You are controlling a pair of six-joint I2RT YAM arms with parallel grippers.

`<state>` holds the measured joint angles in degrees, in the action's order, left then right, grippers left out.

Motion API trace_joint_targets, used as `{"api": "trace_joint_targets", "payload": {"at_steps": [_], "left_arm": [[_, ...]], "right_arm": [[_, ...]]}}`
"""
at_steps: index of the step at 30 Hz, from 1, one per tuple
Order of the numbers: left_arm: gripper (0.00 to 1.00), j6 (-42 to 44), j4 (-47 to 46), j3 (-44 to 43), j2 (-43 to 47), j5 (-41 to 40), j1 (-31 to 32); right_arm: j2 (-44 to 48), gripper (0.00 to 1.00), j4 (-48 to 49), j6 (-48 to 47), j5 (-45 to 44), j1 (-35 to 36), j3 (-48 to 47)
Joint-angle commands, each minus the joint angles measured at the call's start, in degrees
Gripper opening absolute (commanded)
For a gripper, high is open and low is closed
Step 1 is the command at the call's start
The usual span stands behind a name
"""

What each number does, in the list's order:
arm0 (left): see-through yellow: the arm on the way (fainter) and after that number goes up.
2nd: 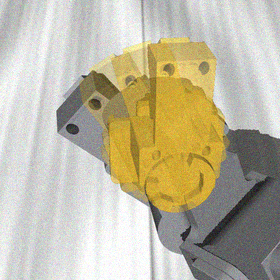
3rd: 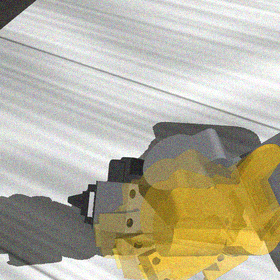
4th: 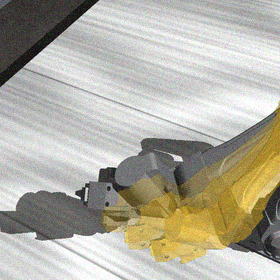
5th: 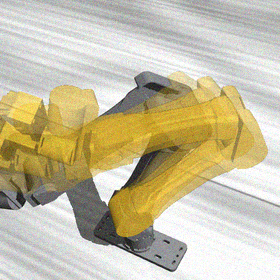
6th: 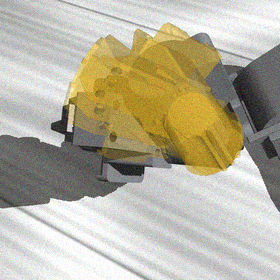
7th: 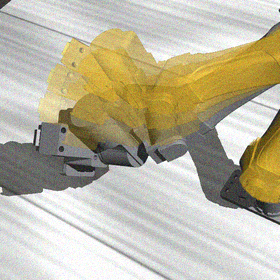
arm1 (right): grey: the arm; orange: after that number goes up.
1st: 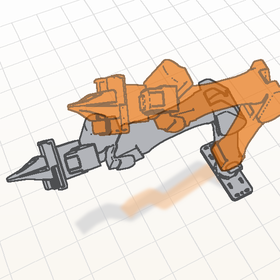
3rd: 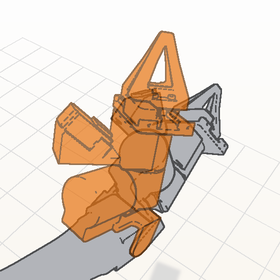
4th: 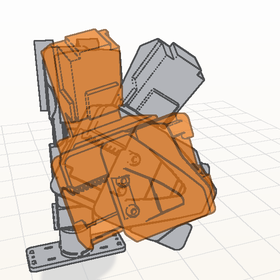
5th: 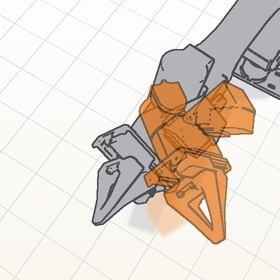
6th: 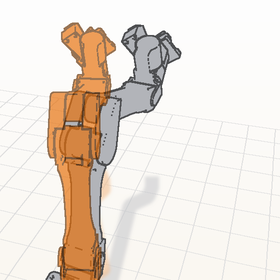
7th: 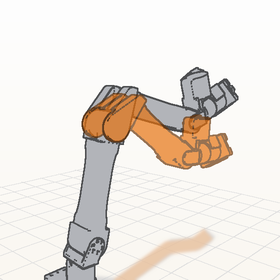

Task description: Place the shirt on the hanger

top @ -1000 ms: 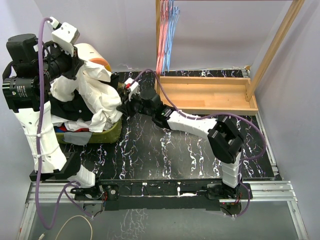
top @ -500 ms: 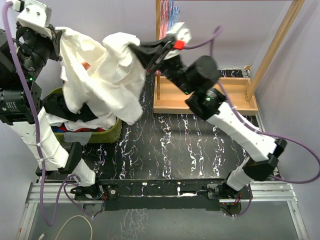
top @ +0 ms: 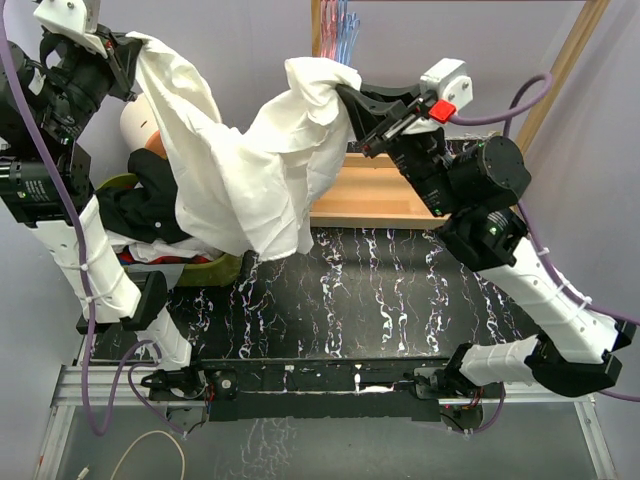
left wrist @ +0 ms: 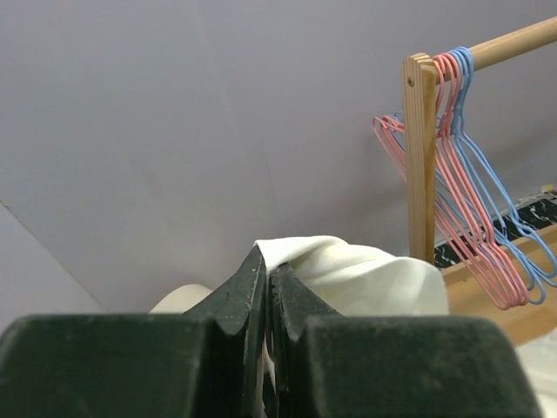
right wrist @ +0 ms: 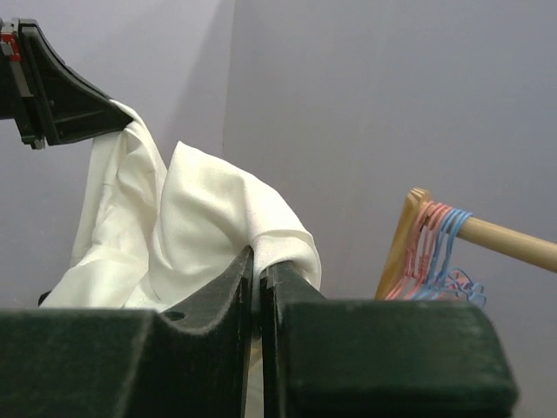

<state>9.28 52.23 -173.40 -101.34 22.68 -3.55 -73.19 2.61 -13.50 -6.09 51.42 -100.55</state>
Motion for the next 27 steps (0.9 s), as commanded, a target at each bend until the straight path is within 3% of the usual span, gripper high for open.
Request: {"api": "trace_joint_targets", "payload": {"at_steps": [1,6,9,12,19,20,23,25,27], "left_arm": [[0.00,-1.81,-2.18,2.77,0.78,4.54,0.15],[0.00,-4.86,-2.09,20.16,4.09,12.15,0.13],[0.00,-4.90,-5.57,33.37,7.61,12.64,0.17],[0.00,-3.96,-6.19,40.40,7.86,12.33,0.12],[0.00,-4.87,-14.87,57.29,8.17,0.85,0.13],[0.00,-5.15,-16.03,58.56,7.80,0.16,0.12],[0.00,-6.84,-18.50,59.99,5.54,-0.35,0.13],[0.00,-8.30,-19.07,59.63,2.96,-1.68,0.16],[0.00,-9.36,-18.43,58.39,0.31,-4.12,0.18]], "right_arm": [[4.93,0.08,0.90,-0.15,-6.90,0.15,3.90],[12.76,0.08,10.30,5.21,-16.14,0.01,21.20],[14.47,0.08,11.79,11.03,-19.96,-1.99,30.46],[14.53,0.08,11.55,20.60,-15.80,-7.86,37.33],[9.60,0.08,13.21,38.06,-4.30,-22.32,45.36],[8.23,0.15,13.44,39.79,-3.35,-24.27,45.25],[3.81,0.64,14.35,45.54,-0.27,-30.47,43.78],[1.49,0.89,14.73,47.64,3.09,-34.12,41.86],[0.40,0.98,14.01,47.55,4.26,-35.61,39.59]]}}
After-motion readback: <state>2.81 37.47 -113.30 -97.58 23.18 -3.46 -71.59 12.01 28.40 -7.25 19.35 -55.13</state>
